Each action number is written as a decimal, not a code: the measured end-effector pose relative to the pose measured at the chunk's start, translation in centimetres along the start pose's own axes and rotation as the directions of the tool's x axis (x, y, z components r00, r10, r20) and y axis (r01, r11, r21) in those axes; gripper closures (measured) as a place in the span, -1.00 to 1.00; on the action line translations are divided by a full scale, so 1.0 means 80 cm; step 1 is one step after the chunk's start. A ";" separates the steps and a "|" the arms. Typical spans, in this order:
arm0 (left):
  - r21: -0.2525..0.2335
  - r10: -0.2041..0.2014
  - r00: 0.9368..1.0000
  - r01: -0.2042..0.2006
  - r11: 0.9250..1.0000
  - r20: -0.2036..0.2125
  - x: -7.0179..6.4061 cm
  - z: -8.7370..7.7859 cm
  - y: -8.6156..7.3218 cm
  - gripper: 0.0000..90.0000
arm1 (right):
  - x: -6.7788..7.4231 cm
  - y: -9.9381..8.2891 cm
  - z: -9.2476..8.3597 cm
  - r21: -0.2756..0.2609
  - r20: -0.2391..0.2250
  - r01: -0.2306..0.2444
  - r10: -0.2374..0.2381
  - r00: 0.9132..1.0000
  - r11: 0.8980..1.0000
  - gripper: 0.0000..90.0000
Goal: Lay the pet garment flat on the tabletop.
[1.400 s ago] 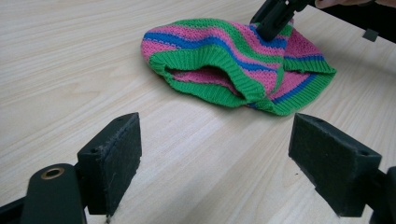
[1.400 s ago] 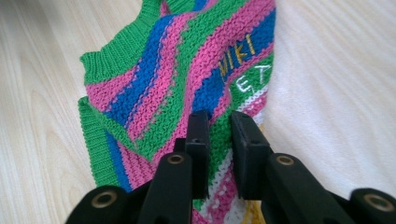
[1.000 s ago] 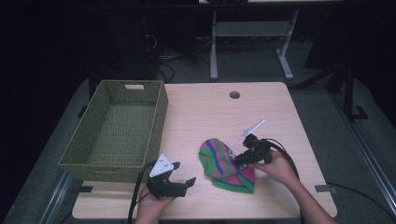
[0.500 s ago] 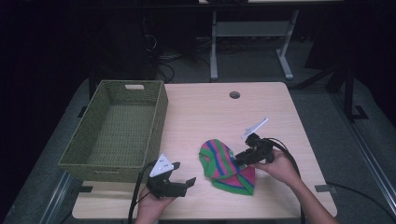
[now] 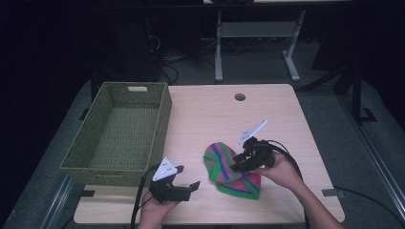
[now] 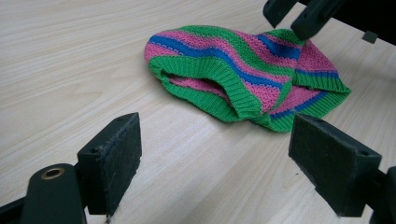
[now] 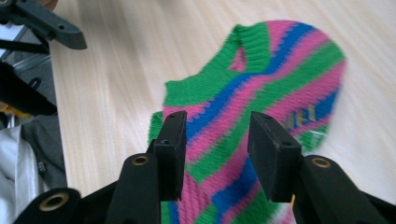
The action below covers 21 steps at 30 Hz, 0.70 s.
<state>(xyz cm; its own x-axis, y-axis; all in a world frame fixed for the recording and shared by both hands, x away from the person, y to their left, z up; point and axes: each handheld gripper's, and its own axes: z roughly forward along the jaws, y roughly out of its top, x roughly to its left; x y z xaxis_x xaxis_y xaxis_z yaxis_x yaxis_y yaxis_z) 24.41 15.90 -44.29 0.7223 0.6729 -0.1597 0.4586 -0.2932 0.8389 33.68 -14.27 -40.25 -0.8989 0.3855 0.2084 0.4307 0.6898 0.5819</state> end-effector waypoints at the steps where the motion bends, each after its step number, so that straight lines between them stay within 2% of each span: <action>1: -0.002 -0.001 1.000 0.001 1.000 0.000 0.000 0.000 0.000 -0.63 | 0.003 0.002 0.004 0.008 -0.005 0.004 -0.004 1.000 1.000 0.25; 6: -0.003 -0.002 1.000 0.002 1.000 0.000 0.001 0.000 0.000 -0.63 | 0.015 0.012 0.022 0.027 -0.037 0.045 -0.044 0.998 0.999 0.25; 11: 0.000 0.010 1.000 -0.010 1.000 -0.001 0.001 -0.002 0.000 -0.63 | 0.023 0.022 0.036 0.042 -0.059 0.057 -0.055 0.997 0.997 0.23; 15: 0.002 0.006 1.000 -0.006 1.000 0.000 0.001 -0.002 0.000 -0.63 | 0.027 0.027 0.046 0.056 -0.057 0.071 -0.068 0.996 0.996 0.22; 21: 0.001 -0.001 1.000 0.001 1.000 0.001 0.001 -0.002 0.000 -0.63 | 0.027 0.028 0.065 0.093 -0.054 0.068 -0.063 0.997 0.993 0.20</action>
<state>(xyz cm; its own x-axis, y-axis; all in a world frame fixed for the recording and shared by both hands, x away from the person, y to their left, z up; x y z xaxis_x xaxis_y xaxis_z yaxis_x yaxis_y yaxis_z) 24.37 16.03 -44.24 0.7224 0.6723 -0.1616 0.4602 -0.2931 0.8380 33.15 -8.75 -42.57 -0.9273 0.3074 0.2137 0.3744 0.7681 0.5195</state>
